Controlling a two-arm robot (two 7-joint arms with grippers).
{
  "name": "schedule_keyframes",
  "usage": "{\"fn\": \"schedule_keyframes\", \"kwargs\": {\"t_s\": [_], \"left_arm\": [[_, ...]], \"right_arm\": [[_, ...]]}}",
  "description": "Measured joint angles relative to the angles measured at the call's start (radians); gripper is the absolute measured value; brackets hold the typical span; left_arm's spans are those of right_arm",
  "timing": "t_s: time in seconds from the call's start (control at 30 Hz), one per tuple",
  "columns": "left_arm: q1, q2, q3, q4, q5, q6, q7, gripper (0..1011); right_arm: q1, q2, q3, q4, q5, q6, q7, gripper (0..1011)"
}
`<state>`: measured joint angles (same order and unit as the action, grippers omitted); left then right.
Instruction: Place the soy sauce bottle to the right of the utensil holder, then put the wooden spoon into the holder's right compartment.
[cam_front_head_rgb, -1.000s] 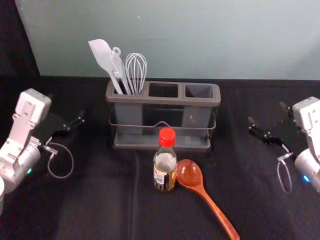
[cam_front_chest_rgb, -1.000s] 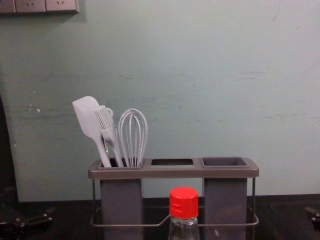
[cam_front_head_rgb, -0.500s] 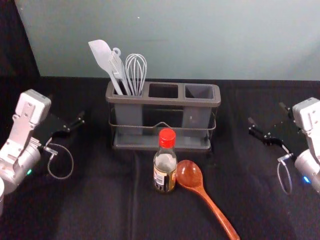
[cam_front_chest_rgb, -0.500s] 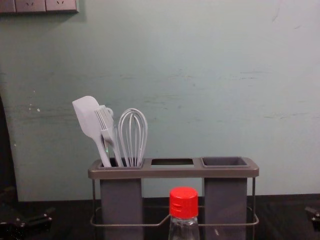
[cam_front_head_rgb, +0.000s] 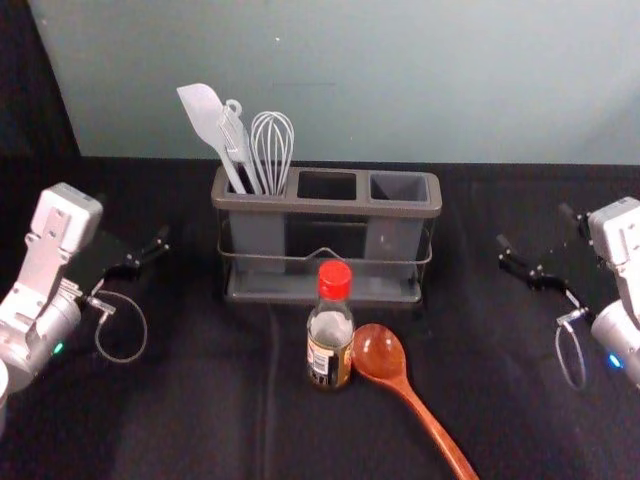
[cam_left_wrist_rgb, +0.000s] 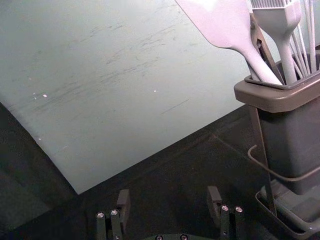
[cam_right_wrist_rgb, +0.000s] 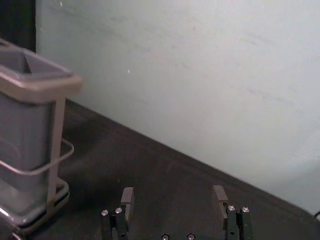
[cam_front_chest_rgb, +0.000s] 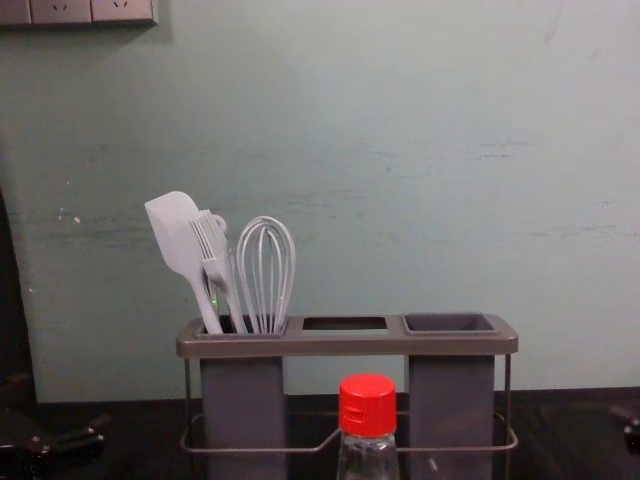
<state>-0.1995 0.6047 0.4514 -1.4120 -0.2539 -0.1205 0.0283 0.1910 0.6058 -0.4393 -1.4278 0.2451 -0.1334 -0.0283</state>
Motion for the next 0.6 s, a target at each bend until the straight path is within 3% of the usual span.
{"fn": "schedule_keyframes", "kwargs": {"t_s": [0.3, 0.6], "left_arm": [[0.000, 0.000, 0.000, 0.000, 0.000, 0.000, 0.000, 1005], [0.000, 0.000, 0.000, 0.000, 0.000, 0.000, 0.000, 1005]], "right_arm": [[-0.064, 0.031, 0.057, -0.117, -0.007, -0.016, -0.011, 1003], [-0.189, 0.085, 0.138, -0.253, 0.054, -0.045, 0.017, 1003]]}}
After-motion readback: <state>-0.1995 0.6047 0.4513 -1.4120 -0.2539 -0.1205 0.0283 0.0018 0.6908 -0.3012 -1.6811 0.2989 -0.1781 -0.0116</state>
